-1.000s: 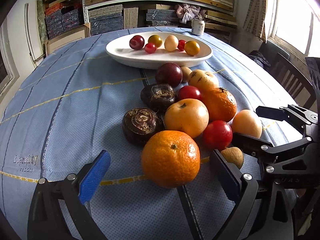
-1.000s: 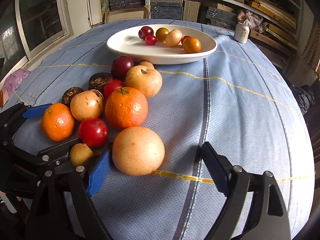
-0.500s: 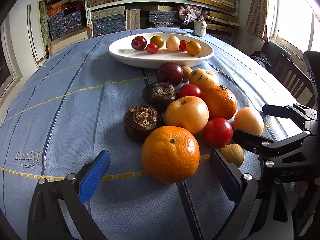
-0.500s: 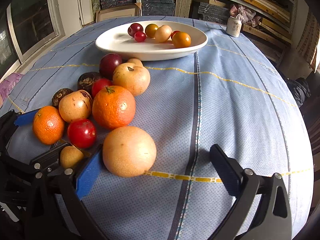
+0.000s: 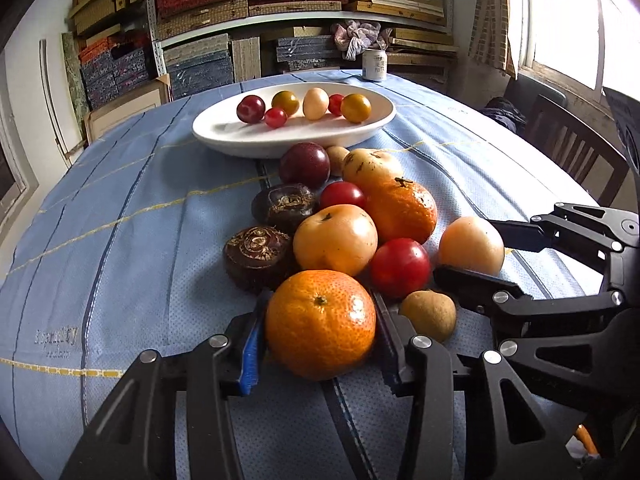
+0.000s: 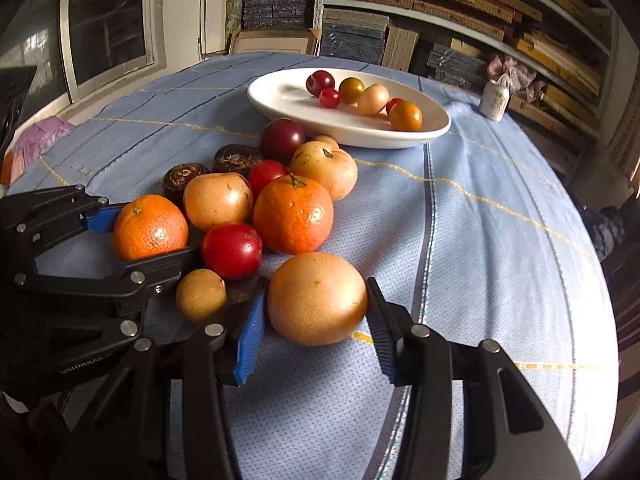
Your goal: Organize fruits
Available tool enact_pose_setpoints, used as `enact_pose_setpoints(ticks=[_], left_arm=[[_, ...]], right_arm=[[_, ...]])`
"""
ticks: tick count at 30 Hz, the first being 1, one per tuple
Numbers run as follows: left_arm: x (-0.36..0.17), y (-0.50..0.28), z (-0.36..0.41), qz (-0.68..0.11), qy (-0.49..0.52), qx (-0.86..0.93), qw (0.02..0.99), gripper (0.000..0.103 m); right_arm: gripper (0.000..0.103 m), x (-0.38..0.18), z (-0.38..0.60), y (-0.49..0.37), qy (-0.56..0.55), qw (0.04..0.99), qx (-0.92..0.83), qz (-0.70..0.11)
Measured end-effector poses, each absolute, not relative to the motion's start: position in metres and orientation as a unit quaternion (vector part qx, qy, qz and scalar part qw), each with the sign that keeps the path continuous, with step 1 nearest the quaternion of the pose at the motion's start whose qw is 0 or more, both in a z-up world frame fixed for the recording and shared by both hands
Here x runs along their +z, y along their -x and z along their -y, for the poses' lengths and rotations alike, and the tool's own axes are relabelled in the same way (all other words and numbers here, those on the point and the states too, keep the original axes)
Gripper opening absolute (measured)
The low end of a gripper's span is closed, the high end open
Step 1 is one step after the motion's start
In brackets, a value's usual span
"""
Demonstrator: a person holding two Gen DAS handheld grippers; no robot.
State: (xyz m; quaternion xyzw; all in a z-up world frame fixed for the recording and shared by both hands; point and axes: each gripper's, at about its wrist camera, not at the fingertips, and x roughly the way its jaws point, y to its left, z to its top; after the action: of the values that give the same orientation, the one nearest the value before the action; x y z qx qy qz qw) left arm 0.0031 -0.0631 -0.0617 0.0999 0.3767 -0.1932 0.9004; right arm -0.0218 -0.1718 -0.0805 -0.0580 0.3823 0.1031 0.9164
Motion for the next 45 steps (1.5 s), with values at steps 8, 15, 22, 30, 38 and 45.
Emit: enact_pose_setpoints(ticks=[8,15,22,30,38,45], left_arm=[[-0.058,0.0,0.057,-0.358,-0.068,-0.209,0.907,0.047],[-0.047,0.004,0.046,-0.33,-0.044,-0.214,0.919,0.047],[-0.029,0.012,0.04,-0.3,-0.031,-0.238,0.923,0.047],[0.002,-0.005,0.048,-0.28,-0.046,-0.233,0.93,0.047],[0.039,-0.048,0.055,-0.269,-0.081,-0.2,0.939,0.047],[0.069,-0.088,0.058,-0.256,-0.046,-0.205,0.944,0.047]], right_arm=[[0.046,-0.084,0.179,0.03,0.016,0.924,0.086,-0.372],[0.046,-0.075,0.193,0.038,-0.034,0.935,0.068,-0.347],[0.046,-0.053,0.221,0.045,-0.094,0.947,0.042,-0.305],[0.046,-0.019,0.236,0.043,-0.061,0.964,-0.004,-0.258],[0.046,0.018,0.236,0.014,-0.03,0.976,0.002,-0.215],[0.046,0.059,0.238,-0.039,-0.022,0.982,0.021,-0.186]])
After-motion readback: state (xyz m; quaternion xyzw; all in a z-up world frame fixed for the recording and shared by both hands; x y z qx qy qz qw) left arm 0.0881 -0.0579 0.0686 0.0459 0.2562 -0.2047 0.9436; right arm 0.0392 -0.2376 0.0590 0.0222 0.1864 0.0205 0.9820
